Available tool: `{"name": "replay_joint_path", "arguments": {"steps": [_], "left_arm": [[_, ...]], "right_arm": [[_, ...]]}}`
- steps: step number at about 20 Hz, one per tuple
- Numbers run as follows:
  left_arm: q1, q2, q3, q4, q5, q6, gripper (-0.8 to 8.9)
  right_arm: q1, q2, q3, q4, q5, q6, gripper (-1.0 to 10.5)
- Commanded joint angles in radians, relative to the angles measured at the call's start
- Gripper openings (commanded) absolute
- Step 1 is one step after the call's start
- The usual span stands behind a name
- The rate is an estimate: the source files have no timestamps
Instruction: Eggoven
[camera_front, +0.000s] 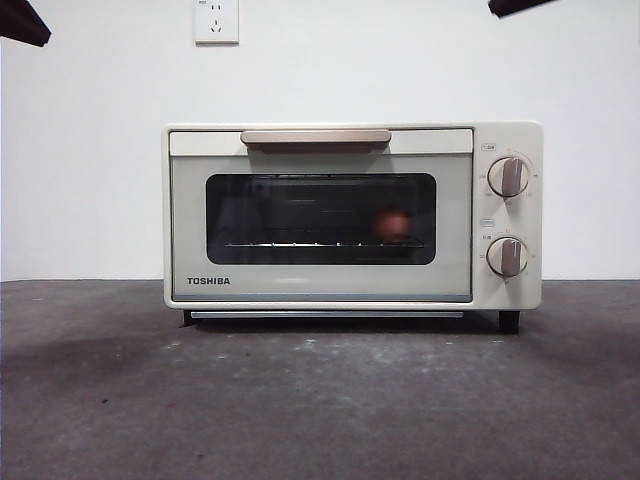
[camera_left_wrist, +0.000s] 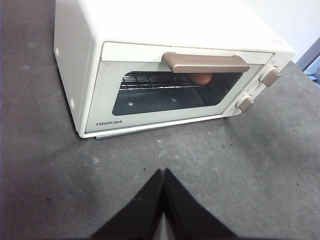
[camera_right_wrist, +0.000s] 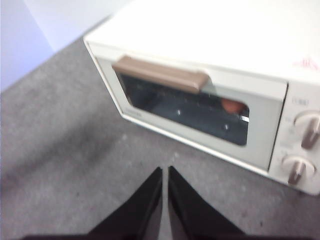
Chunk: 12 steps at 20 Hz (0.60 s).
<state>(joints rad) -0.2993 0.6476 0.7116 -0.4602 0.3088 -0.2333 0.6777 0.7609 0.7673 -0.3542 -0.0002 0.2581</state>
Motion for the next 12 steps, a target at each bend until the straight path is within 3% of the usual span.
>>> {"name": "replay_joint_path", "arguments": {"steps": [1, 9, 12], "left_arm": [[-0.004, 0.005, 0.014, 0.011, -0.002, 0.012, 0.06], [-0.004, 0.005, 0.014, 0.012, -0.003, 0.022, 0.06], [0.003, 0.006, 0.014, 0.034, -0.03, 0.177, 0.06]], "right_arm": [[0.006, -0.003, 0.003, 0.042, 0.002, -0.008, 0.0], [0.006, -0.006, 0.003, 0.101, 0.002, -0.008, 0.0], [0.006, -0.006, 0.003, 0.1, 0.002, -0.008, 0.0]]}}
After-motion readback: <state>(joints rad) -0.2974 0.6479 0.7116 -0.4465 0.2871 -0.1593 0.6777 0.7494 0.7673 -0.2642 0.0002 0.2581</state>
